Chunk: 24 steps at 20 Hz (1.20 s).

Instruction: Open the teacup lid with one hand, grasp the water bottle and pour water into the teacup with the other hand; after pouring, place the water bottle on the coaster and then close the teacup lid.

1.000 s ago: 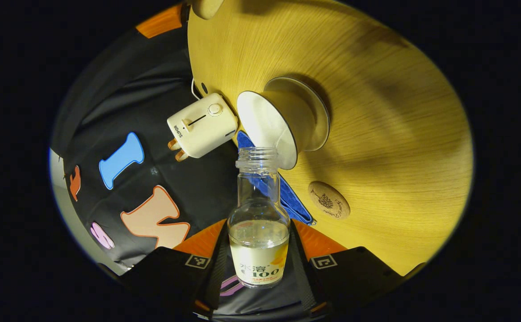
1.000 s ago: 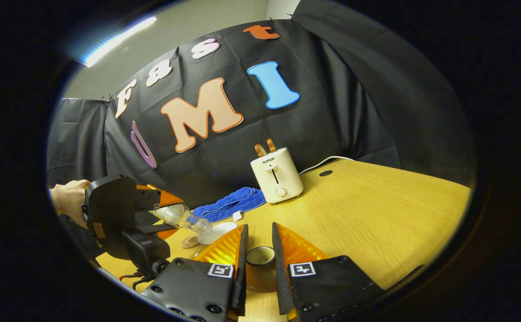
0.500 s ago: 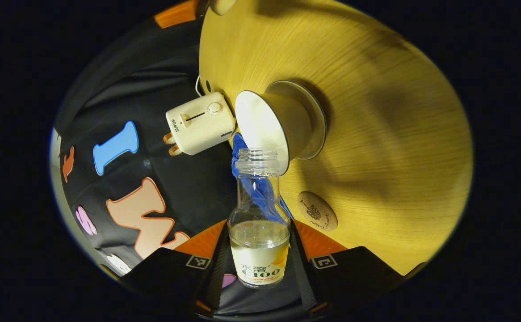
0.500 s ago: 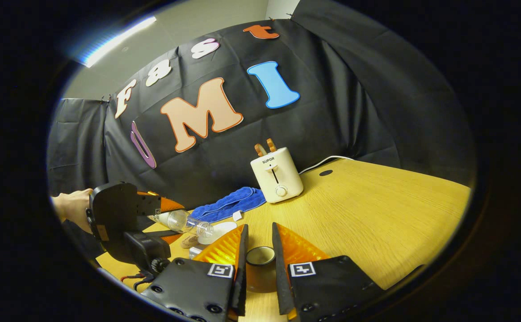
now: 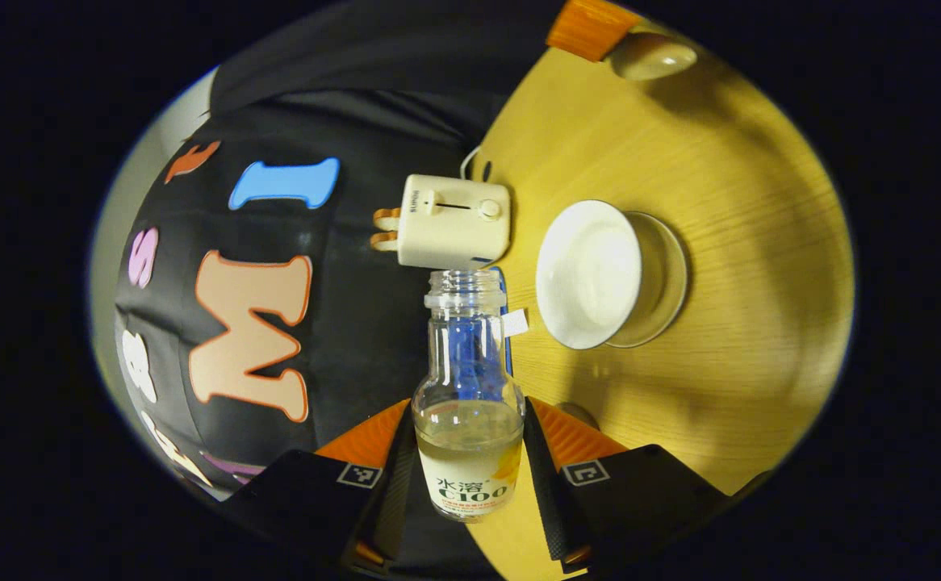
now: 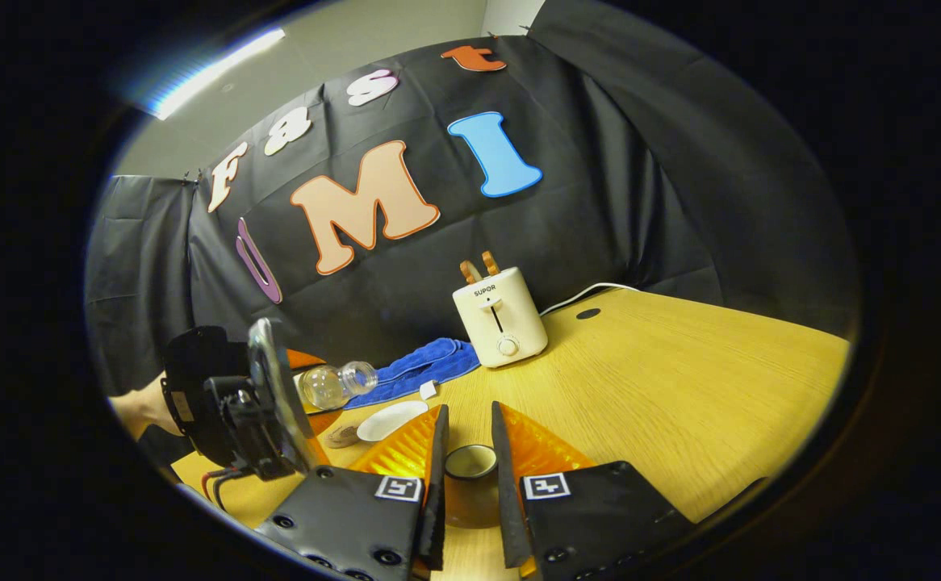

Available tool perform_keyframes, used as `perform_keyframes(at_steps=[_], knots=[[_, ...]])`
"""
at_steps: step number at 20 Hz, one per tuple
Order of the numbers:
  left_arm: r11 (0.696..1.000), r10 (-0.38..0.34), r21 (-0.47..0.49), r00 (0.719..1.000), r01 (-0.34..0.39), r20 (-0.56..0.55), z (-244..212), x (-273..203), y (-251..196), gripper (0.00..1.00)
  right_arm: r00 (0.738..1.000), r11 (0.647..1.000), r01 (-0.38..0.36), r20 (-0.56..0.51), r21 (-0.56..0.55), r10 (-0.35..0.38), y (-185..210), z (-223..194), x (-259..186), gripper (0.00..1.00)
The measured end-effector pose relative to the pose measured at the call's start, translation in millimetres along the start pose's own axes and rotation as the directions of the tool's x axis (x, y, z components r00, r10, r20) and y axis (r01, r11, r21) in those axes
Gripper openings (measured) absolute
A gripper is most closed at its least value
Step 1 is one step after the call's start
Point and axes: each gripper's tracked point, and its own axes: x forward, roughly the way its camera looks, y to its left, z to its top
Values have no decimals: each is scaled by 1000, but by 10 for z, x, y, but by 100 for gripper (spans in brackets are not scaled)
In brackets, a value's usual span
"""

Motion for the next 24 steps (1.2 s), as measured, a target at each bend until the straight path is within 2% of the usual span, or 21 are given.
perform_keyframes(at_steps=[1, 3, 5, 8, 9, 10, 12, 13, 18, 20, 22, 24], knots=[[997, 33, -65, 999, -31, 23, -21, -17, 32, 65, 1000, 1000, 0, 1, -2, 0, 2, -2, 1, 31], [975, 115, -198, 990, -97, 84, -1, -92, 151, 65, 1000, 1000, 2, 3, -5, -2, 5, 5, -4, 29], [929, 180, -348, 974, -123, 137, 12, -157, 226, 65, 1000, 1000, 4, 3, -9, -4, 2, 2, 1, 31], [810, 262, -575, 947, -112, 184, -33, -256, 329, 65, 1000, 1000, 6, 6, -14, -6, 4, 9, -11, 29], [768, 277, -633, 941, -96, 193, -55, -256, 359, 65, 1000, 1000, 7, 6, -16, -6, 3, 3, -9, 31], [726, 284, -683, 939, -79, 194, -96, -285, 349, 65, 1000, 1000, 7, 7, -17, -7, 7, 8, -9, 29], [660, 291, -750, 938, -52, 190, -172, -290, 340, 65, 1000, 1000, 7, 6, -18, -7, 8, 9, -12, 31], [632, 296, -774, 936, -43, 190, -207, -296, 343, 65, 1000, 1000, 7, 6, -18, -7, 7, 2, -6, 29], [491, 336, -871, 922, 3, 193, -219, -186, 370, 64, 1000, 1000, 7, 8, -20, -7, 9, 10, -7, 31], [444, 339, -896, 922, 19, 188, -227, -116, 375, 64, 1000, 1000, 7, 7, -20, -7, 5, 4, -9, 31], [417, 335, -908, 924, 31, 185, -221, -30, 368, 65, 1000, 1000, 6, 5, -19, -6, 9, 3, -11, 29], [413, 341, -910, 923, 23, 178, -240, 23, 388, 65, 1000, 1000, 6, 6, -20, -6, 13, 3, -12, 30]])
